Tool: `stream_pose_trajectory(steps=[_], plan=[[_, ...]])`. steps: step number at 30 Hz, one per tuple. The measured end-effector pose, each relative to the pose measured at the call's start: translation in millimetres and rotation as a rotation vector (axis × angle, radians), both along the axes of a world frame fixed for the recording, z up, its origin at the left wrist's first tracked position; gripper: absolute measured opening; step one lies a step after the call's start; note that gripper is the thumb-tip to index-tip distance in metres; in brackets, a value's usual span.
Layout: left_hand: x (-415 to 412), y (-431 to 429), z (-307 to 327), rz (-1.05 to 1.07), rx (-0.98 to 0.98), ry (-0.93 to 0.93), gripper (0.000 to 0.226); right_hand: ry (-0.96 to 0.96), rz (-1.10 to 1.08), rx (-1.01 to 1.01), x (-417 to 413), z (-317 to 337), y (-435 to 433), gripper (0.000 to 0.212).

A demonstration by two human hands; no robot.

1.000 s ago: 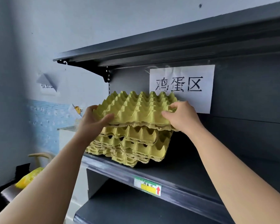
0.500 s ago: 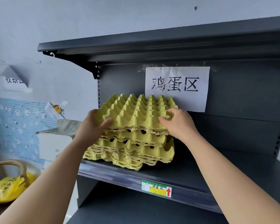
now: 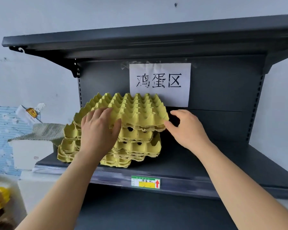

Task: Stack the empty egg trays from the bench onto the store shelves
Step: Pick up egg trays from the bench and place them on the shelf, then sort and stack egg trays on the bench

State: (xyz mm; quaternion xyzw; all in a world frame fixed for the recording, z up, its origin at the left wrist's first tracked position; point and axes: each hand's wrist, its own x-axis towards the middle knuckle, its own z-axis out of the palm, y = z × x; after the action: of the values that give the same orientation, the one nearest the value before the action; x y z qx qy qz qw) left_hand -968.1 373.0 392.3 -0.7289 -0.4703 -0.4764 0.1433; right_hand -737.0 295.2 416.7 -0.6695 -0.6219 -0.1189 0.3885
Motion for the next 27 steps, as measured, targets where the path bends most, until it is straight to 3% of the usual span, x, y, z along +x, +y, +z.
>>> stream_pose_trajectory(steps=[8,17,27], plan=[[129.2,-68.8,-34.7,-0.323,-0.013,0.145,0.044,-0.020,-0.196,-0.060,87.7,-40.7,-100.7,0.046],[321.8,-178.4,-99.0,-0.642,-0.066,0.238,0.048,-0.009,-0.488,-0.189,246.1,-104.7,-241.1,0.038],[545.1,-296.4,-193.0,-0.857,-0.270,0.376,0.042,0.072,-0.682,-0.392,426.0,-188.0,-393.4,0.038]])
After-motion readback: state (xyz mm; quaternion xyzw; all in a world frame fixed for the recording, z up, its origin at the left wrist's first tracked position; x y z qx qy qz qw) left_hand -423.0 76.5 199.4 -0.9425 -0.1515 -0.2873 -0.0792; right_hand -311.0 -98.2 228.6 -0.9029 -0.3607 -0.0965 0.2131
